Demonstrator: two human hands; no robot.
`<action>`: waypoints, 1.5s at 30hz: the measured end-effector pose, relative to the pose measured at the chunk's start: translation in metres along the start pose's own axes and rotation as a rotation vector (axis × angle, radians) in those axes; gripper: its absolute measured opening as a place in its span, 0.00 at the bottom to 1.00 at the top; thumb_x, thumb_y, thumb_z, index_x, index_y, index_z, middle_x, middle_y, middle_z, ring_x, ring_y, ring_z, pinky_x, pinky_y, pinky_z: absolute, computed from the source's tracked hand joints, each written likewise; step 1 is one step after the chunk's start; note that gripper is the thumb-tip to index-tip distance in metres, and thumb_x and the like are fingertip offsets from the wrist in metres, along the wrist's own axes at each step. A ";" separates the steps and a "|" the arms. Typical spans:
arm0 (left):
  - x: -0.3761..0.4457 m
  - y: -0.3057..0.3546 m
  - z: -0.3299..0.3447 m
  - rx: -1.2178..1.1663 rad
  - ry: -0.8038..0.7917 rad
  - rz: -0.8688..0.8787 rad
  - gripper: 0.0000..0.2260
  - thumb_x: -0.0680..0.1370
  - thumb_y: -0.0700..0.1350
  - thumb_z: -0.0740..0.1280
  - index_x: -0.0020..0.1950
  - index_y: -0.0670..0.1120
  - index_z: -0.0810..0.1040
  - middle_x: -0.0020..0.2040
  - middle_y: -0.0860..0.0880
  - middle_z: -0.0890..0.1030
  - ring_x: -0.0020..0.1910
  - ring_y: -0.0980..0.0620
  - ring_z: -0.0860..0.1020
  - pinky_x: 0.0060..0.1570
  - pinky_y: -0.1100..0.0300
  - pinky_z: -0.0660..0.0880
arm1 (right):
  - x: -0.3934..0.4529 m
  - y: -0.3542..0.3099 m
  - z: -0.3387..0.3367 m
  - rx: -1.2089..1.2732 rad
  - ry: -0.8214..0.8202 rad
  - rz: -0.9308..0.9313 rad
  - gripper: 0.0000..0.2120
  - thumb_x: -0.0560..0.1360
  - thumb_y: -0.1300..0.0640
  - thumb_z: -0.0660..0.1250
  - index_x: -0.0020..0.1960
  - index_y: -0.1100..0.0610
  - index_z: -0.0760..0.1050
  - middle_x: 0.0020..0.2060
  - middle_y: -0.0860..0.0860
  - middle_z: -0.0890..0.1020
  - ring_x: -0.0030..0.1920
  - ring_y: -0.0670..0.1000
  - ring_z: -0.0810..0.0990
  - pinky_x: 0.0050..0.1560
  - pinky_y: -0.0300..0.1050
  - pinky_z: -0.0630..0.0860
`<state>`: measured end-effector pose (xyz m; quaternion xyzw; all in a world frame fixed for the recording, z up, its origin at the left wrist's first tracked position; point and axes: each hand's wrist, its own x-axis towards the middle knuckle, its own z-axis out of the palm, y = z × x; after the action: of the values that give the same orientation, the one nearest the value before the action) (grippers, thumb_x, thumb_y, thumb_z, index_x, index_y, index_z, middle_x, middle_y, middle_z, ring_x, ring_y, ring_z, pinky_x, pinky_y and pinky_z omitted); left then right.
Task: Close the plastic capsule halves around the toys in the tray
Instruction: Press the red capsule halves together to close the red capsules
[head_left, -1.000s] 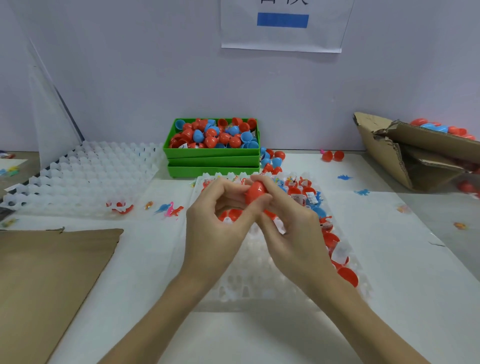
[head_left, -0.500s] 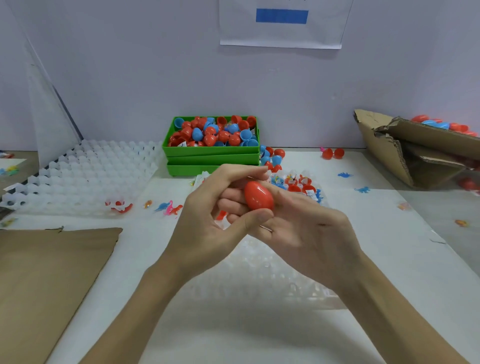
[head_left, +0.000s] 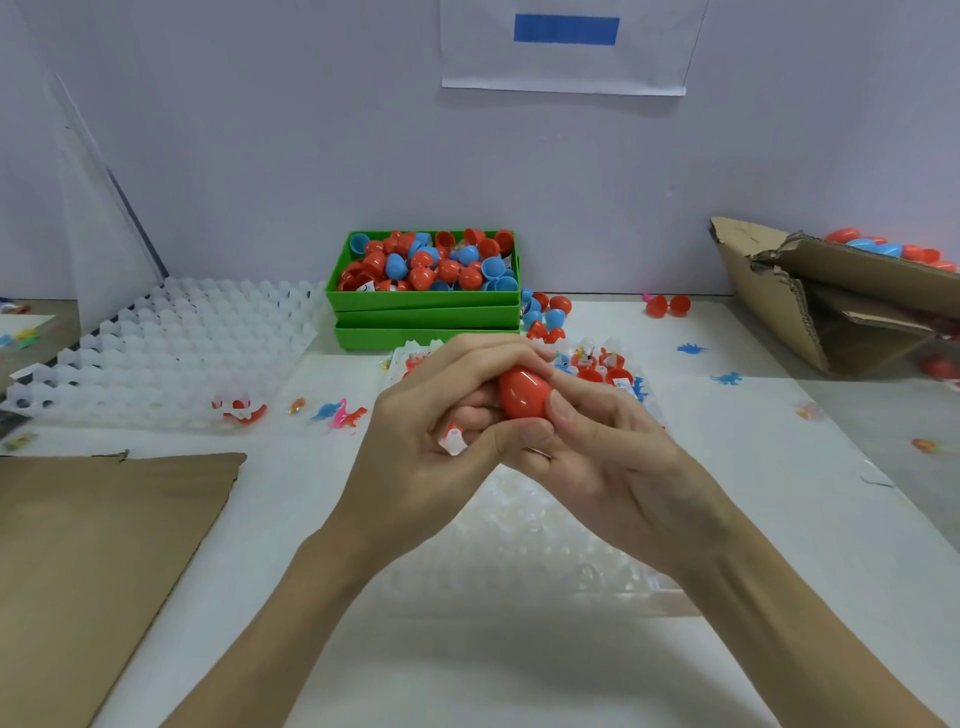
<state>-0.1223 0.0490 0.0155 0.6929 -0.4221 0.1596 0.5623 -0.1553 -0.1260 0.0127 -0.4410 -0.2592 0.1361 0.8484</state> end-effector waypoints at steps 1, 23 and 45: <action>0.000 0.000 0.001 0.010 0.005 0.002 0.13 0.80 0.44 0.73 0.63 0.41 0.81 0.62 0.48 0.81 0.66 0.43 0.79 0.64 0.50 0.78 | 0.000 0.000 0.000 -0.009 0.000 -0.002 0.20 0.84 0.60 0.61 0.72 0.70 0.70 0.63 0.67 0.79 0.68 0.61 0.77 0.70 0.52 0.72; 0.001 0.001 0.000 -0.068 -0.002 -0.035 0.16 0.78 0.44 0.71 0.62 0.38 0.81 0.63 0.46 0.82 0.67 0.45 0.79 0.65 0.59 0.76 | 0.003 0.009 0.004 -0.077 0.175 -0.057 0.21 0.77 0.49 0.70 0.60 0.65 0.81 0.54 0.61 0.85 0.58 0.57 0.84 0.61 0.48 0.79; -0.001 -0.017 0.006 -0.577 0.027 -0.588 0.04 0.79 0.43 0.70 0.52 0.44 0.82 0.50 0.38 0.85 0.54 0.35 0.85 0.54 0.53 0.82 | 0.002 0.022 -0.009 -1.524 0.637 -0.526 0.16 0.68 0.57 0.81 0.45 0.57 0.75 0.37 0.47 0.77 0.38 0.44 0.74 0.40 0.29 0.71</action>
<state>-0.1112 0.0443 0.0016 0.5958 -0.2264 -0.1237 0.7605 -0.1485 -0.1188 -0.0093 -0.8322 -0.1233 -0.4054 0.3577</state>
